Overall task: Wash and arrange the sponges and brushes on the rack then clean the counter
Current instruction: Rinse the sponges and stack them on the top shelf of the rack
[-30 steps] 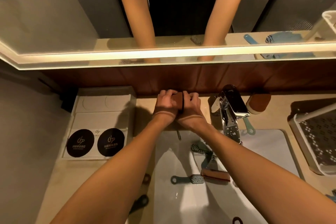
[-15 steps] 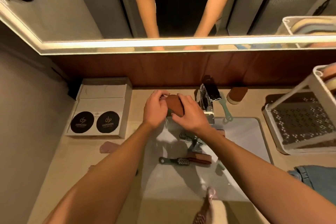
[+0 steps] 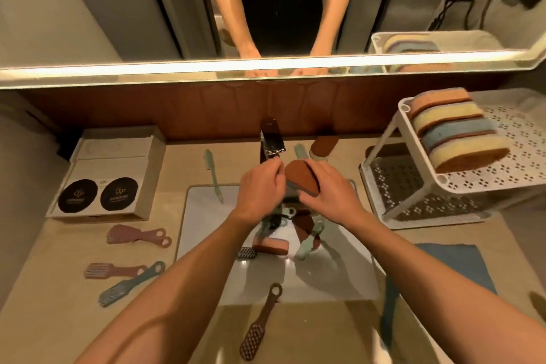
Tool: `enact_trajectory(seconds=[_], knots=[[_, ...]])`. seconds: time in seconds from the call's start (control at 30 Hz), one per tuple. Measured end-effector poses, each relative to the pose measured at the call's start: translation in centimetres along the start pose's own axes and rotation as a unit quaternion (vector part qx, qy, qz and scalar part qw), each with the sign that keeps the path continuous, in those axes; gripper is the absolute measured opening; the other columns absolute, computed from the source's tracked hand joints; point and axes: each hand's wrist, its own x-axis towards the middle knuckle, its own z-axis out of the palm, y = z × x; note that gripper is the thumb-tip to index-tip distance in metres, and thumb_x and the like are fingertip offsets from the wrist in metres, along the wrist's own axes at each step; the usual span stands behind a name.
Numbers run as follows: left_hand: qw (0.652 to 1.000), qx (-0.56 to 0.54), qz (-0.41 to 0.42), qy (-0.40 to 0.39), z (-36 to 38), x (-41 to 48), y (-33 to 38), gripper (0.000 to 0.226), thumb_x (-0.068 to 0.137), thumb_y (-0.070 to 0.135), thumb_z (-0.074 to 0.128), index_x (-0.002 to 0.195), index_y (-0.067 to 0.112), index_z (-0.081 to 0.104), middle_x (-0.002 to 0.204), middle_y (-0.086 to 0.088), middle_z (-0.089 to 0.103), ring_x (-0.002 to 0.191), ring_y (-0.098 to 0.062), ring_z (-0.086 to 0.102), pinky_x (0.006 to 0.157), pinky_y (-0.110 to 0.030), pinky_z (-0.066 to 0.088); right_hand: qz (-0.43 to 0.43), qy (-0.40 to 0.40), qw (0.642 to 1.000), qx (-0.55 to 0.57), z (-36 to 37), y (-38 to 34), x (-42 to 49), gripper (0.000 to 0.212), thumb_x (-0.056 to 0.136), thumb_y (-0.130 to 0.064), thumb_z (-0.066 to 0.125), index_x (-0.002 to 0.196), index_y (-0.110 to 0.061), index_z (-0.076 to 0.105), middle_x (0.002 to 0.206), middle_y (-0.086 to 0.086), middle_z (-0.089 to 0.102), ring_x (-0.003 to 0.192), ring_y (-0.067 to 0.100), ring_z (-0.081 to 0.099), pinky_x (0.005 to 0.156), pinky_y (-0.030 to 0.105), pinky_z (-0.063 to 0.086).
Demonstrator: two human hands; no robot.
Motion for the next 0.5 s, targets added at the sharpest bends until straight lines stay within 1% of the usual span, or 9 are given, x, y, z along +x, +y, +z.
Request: enact_trajectory(seconds=[0.03,0.1,0.13,0.2,0.23,0.3,0.4,0.43,0.5], knots=[[1.0,0.012,0.021,-0.003,0.7,-0.1,0.9,0.013,0.096,0.022,0.043,0.084,0.023,0.048,0.074,0.006,0.054,0.065,-0.018,0.053,0.058,-0.036,0.043,0.015,0.008,1.0,0.002,-0.5,0.9,-0.5,0.073,0.082,-0.046,0.064,0.147,-0.028,0.036,0.132,-0.002,0.052,0.119,0.019,0.053,0.089,0.035,0.049],[0.999,0.008,0.043,-0.009,2.2,-0.1,2.4,0.014,0.095,0.024,0.041,0.082,0.024,0.045,0.074,0.008,0.048,0.065,-0.014,0.047,0.059,-0.035,0.041,0.038,0.018,0.999,0.018,-1.0,2.5,-1.1,0.071,0.083,-0.044,0.065,0.146,-0.027,0.037,0.131,-0.001,0.052,0.119,0.021,0.052,0.093,0.041,0.05],[0.999,-0.001,0.045,-0.016,3.1,0.1,3.2,0.013,0.095,0.023,0.042,0.082,0.024,0.044,0.076,0.009,0.048,0.068,-0.013,0.046,0.061,-0.033,0.04,0.045,0.023,0.998,0.031,-1.3,3.4,-1.3,0.07,0.083,-0.042,0.065,0.145,-0.026,0.038,0.13,0.0,0.051,0.12,0.021,0.052,0.095,0.043,0.049],[0.998,-0.021,0.035,-0.047,4.8,0.7,4.1,0.008,0.092,0.02,0.045,0.085,0.023,0.047,0.083,0.006,0.051,0.077,-0.013,0.048,0.068,-0.032,0.04,0.064,0.03,0.996,0.051,-1.3,4.7,-1.4,0.069,0.084,-0.039,0.066,0.145,-0.026,0.037,0.128,0.001,0.05,0.12,0.022,0.051,0.098,0.041,0.048],[0.997,-0.022,0.029,-0.068,5.6,1.2,4.4,0.006,0.091,0.017,0.047,0.088,0.022,0.049,0.089,0.004,0.053,0.084,-0.014,0.049,0.072,-0.034,0.042,0.076,0.034,0.995,0.056,-1.3,5.4,-1.4,0.07,0.085,-0.039,0.066,0.146,-0.026,0.035,0.129,0.001,0.05,0.12,0.023,0.05,0.099,0.04,0.047],[0.994,-0.002,0.015,-0.104,7.1,2.4,4.8,0.008,0.091,0.014,0.05,0.095,0.02,0.052,0.098,0.003,0.055,0.093,-0.017,0.05,0.081,-0.036,0.043,0.105,0.037,0.992,0.063,-1.0,6.8,-1.3,0.076,0.088,-0.039,0.065,0.152,-0.023,0.027,0.136,0.005,0.045,0.126,0.025,0.047,0.103,0.04,0.044],[0.992,0.02,0.005,-0.126,8.5,4.4,4.7,0.011,0.09,0.012,0.052,0.098,0.018,0.053,0.101,0.001,0.057,0.098,-0.021,0.051,0.089,-0.041,0.044,0.146,0.041,0.984,0.089,-0.2,8.5,-1.1,0.083,0.093,-0.043,0.061,0.158,-0.024,0.012,0.149,0.006,0.034,0.135,0.028,0.041,0.107,0.041,0.041],[0.99,0.031,0.006,-0.136,8.9,5.1,4.5,0.014,0.089,0.013,0.053,0.102,0.019,0.053,0.107,0.0,0.058,0.103,-0.022,0.052,0.093,-0.042,0.044,0.155,0.042,0.983,0.087,0.1,8.9,-1.0,0.083,0.094,-0.043,0.06,0.158,-0.025,0.01,0.151,0.005,0.032,0.136,0.029,0.04,0.107,0.042,0.041],[0.982,0.072,0.015,-0.176,10.0,6.8,4.1,0.034,0.09,0.016,0.055,0.124,0.02,0.054,0.131,-0.003,0.055,0.123,-0.025,0.049,0.105,-0.043,0.04,0.171,0.04,0.982,0.068,0.5,9.8,-0.3,0.084,0.095,-0.044,0.058,0.159,-0.024,0.008,0.152,0.006,0.03,0.136,0.033,0.038,0.106,0.043,0.04]])
